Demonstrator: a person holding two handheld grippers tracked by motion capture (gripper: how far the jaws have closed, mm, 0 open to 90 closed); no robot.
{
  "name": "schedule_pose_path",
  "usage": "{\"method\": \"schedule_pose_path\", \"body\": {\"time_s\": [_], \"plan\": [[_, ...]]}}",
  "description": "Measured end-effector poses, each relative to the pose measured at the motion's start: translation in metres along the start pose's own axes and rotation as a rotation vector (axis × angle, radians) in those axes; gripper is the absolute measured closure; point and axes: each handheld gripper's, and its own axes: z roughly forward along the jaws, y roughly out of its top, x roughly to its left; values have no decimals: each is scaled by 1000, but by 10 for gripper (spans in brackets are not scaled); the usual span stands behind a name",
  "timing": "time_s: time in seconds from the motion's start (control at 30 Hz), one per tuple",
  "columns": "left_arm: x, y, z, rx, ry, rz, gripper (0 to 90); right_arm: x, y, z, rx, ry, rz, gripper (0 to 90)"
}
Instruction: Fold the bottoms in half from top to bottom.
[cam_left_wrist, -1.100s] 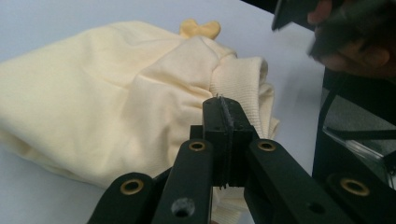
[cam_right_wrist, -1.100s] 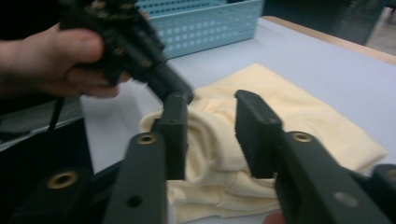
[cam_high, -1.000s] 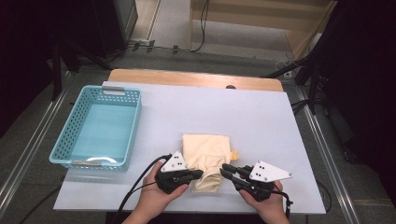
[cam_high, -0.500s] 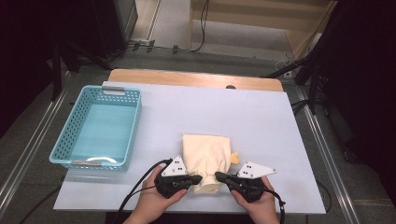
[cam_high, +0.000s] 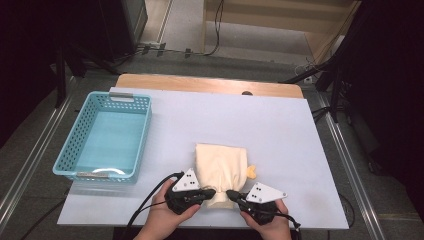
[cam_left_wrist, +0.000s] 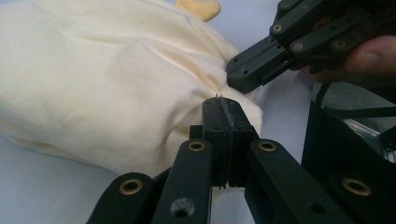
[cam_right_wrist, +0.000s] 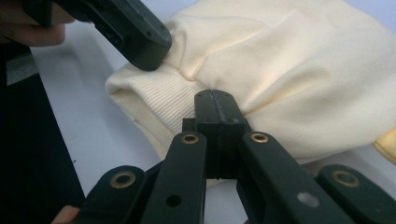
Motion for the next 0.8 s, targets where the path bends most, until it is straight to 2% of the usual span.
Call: {"method": "schedule_pose_path", "body": {"time_s": [0.1,0.2,0.3,0.43,0.53,0.67,0.8], "plan": [[-2,5,-2,-37,-6,-10,855,1,0,3,-5,6,4,878],[-3,4,3,-15,14,3,851,1,0,4,-10,14,5,878],[0,0,6,-8,13,-11,865,0,0,4,-10,18,12,878],[0,-2,7,0,21,-8,883,-3,0,2,-19,41,29,862],[1,-2,8,2,21,-8,885,-3,3,-3,-42,64,4,735],[2,-3,8,2,19,-12,891,-2,10,-11,-72,39,-38,545],[1,-3,8,1,21,-14,895,-9,18,-19,-109,3,-2,383]]}}
